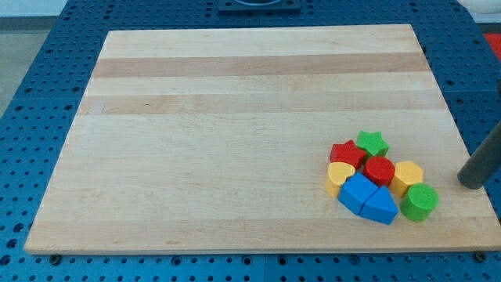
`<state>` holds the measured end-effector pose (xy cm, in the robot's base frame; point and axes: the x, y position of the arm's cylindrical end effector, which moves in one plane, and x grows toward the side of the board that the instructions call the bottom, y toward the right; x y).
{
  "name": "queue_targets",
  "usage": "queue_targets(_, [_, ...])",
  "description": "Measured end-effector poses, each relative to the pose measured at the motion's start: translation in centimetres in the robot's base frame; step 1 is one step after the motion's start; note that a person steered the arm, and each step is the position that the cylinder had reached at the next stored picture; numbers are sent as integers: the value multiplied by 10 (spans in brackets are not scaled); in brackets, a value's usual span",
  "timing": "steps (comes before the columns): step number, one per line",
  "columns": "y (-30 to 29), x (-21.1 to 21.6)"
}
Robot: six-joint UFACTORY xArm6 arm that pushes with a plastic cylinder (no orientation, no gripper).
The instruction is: Push the yellow hexagon above the blue cube
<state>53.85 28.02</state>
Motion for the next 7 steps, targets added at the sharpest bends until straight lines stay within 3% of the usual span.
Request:
queue_targets(2, [-30, -3])
queue_targets(7, [-35, 6])
